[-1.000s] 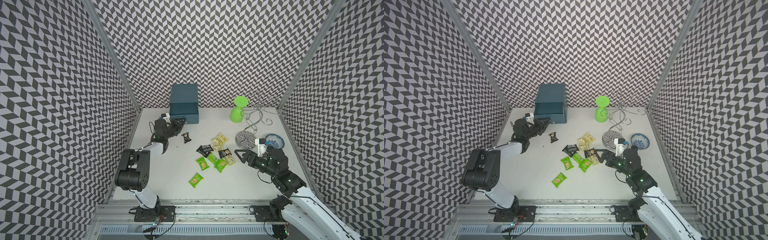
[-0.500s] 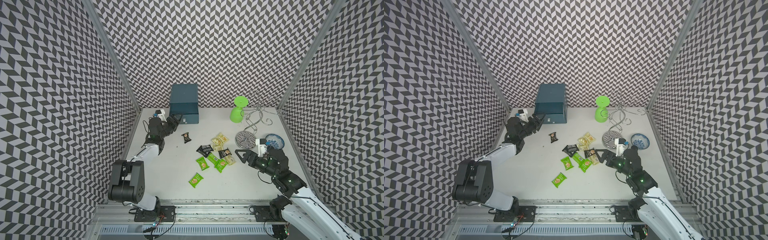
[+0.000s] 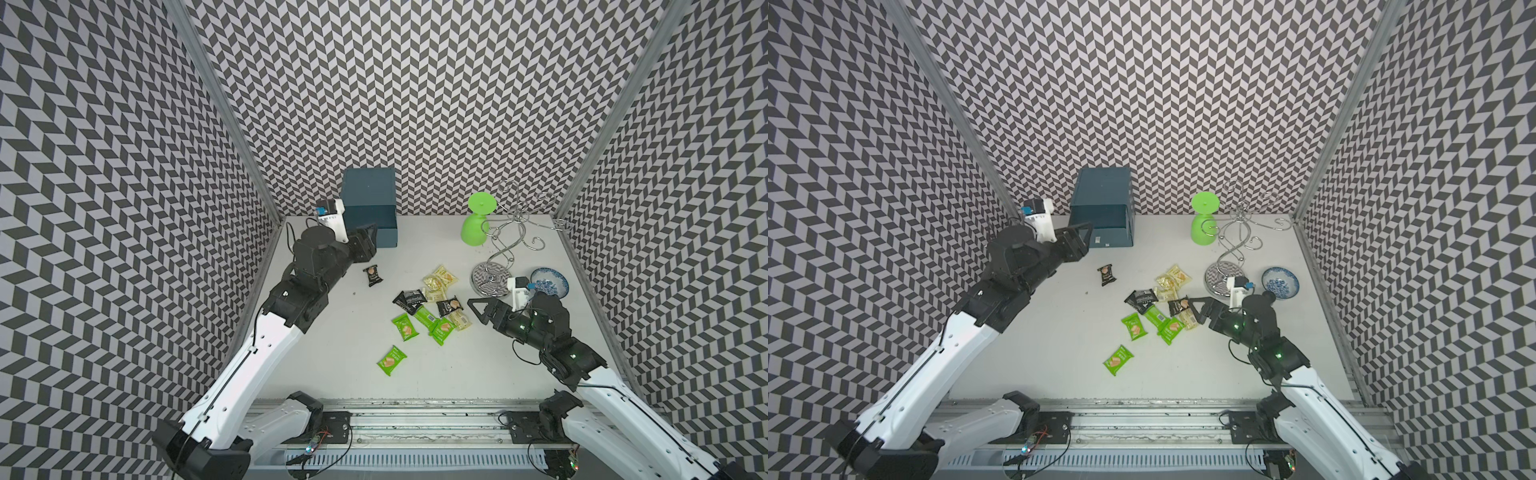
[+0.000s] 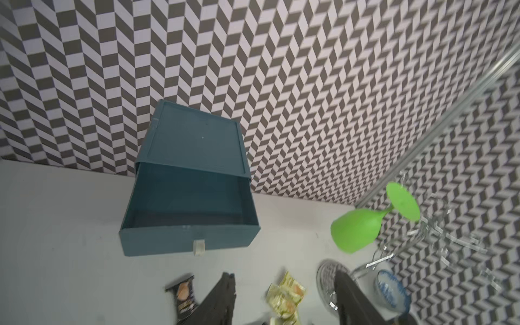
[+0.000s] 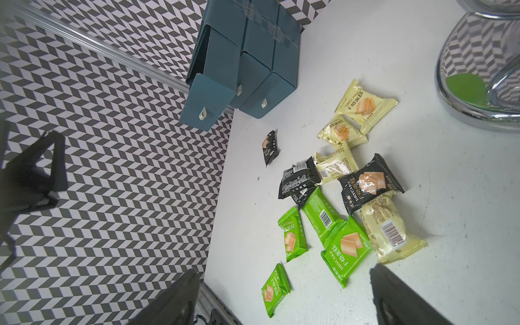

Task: Place the cookies into the drawer by color
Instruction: Pick up the cookie at the center of the board.

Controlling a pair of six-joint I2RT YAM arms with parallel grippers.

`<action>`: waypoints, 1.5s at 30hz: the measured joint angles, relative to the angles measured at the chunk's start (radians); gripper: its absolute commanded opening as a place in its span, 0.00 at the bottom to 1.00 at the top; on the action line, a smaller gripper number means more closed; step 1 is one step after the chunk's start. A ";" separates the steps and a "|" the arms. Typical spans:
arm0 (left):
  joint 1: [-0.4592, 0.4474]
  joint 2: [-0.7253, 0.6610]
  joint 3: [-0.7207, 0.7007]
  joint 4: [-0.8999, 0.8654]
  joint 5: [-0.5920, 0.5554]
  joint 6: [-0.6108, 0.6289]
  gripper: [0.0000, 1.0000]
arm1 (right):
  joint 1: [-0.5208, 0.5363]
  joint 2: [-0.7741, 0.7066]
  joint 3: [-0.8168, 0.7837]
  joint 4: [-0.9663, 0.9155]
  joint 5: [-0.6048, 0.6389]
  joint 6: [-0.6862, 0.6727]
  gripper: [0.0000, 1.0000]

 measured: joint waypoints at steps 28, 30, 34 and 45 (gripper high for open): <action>-0.523 0.245 -0.463 -0.352 -0.234 -0.278 0.99 | 0.056 0.016 0.012 0.035 0.009 0.018 0.95; -0.523 0.245 -0.481 -0.324 -0.200 -0.282 1.00 | 0.056 0.014 0.012 0.035 0.009 0.019 0.95; -0.523 0.253 -0.492 -0.268 -0.144 -0.274 0.99 | 0.058 0.013 0.012 0.035 0.009 0.019 0.95; -0.505 0.369 -0.507 -0.197 -0.113 -0.257 0.93 | 0.062 -0.016 0.012 0.026 0.018 0.020 0.94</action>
